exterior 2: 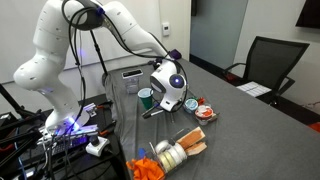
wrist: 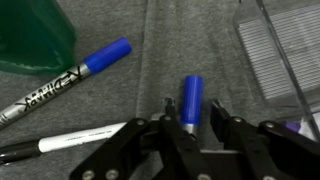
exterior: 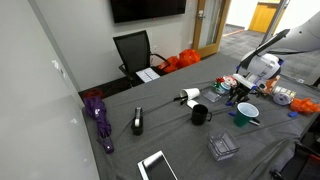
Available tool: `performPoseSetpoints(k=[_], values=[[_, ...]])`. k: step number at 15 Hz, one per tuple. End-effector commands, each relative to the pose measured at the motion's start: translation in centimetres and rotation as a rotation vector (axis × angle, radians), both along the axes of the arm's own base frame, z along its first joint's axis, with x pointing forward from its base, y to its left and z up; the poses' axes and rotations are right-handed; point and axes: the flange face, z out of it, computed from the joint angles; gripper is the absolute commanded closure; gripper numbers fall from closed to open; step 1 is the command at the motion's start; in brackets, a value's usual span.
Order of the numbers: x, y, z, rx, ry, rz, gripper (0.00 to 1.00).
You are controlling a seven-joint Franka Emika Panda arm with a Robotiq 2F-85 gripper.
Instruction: Put the pen in the cup
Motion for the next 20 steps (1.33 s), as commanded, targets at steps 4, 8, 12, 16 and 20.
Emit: performPoseSetpoints(k=[4,8,12,16,20], values=[[-0.4,-0.2,-0.9,-0.019,-0.008,0.007,0.99],[-0.5,-0.2,-0.7,-0.017,-0.01,0.007,0.95],[-0.9,-0.1,0.4,-0.002,-0.009,0.023,0.95],[-1.7,-0.2,1.4,0.014,-0.029,0.051,0.95],[-2.5,-0.1,2.2,0.024,-0.049,0.08,0.95]])
